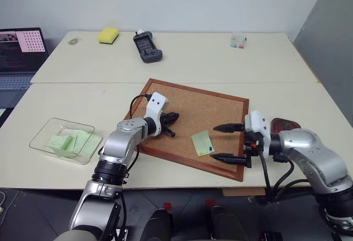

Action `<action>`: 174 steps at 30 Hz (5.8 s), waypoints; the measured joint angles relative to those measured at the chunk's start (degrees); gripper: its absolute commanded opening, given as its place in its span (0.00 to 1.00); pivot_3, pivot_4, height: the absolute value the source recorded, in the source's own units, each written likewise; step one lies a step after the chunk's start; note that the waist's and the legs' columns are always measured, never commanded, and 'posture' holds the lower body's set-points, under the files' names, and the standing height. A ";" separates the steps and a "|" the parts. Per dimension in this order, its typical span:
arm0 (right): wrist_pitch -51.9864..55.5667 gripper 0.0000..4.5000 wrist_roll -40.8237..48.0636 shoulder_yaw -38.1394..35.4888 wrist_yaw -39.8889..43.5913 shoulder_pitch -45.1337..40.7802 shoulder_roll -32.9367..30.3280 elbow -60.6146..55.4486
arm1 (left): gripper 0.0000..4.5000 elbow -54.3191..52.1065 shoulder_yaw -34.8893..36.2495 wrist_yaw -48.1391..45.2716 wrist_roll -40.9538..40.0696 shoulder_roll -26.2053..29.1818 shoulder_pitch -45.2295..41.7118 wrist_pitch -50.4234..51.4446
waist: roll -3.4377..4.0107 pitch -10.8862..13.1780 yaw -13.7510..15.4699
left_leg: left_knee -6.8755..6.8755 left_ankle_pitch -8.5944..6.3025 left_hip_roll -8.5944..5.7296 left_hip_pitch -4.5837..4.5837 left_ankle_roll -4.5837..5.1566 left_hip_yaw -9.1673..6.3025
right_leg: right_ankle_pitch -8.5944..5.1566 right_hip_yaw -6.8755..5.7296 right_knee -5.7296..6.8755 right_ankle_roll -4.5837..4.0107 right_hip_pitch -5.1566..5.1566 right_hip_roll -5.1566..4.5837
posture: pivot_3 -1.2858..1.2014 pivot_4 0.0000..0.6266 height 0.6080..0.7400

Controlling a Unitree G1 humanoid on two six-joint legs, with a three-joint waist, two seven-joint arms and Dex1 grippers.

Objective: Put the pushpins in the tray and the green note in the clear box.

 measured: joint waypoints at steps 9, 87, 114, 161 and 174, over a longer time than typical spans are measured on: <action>-5.71 0.84 -4.38 2.74 2.12 -2.76 4.73 12.62 | 0.00 -2.04 0.02 0.30 -0.05 0.33 1.18 0.83 | -0.01 0.01 0.00 | 0.00 0.01 0.01 0.01 -0.02 -0.29 | 0.00 -0.03 0.02 -0.01 -0.01 -0.02 | 0.52 0.24 1.00; -10.83 0.00 -8.01 2.16 3.42 -5.31 9.26 16.59 | 0.00 -3.64 0.00 0.79 -0.07 0.38 1.74 2.13 | 0.01 0.02 -0.13 | 0.02 0.02 0.02 0.01 -0.03 -0.39 | 0.01 -0.02 0.07 -0.02 -0.03 -0.03 | 0.52 0.24 1.00; 5.13 0.00 -10.17 -28.37 -40.49 10.23 9.42 9.04 | 0.00 -2.14 -1.17 0.57 -0.01 -1.26 1.44 0.45 | 0.06 -0.02 -0.10 | 0.01 0.01 -0.03 0.08 -0.01 0.05 | 0.01 0.12 0.10 -0.01 0.02 -0.05 | 0.52 0.24 1.00; 1.88 0.95 -2.52 -13.87 -14.19 9.98 0.30 -2.78 | 0.00 0.48 -1.30 -0.45 0.23 -1.66 0.00 -0.99 | 0.05 -0.01 -0.05 | 0.01 0.01 -0.06 0.09 0.01 0.06 | 0.01 0.03 0.04 0.01 0.08 0.07 | 0.52 0.24 1.00; -4.04 0.95 -4.87 3.84 1.36 0.55 4.67 6.77 | 0.00 0.21 -1.52 -0.42 0.40 -1.16 -0.04 -0.80 | 0.00 0.01 -0.08 | 0.03 0.01 0.01 0.11 -0.01 -0.03 | 0.01 -0.01 0.04 0.01 0.07 0.03 | 0.52 0.24 1.00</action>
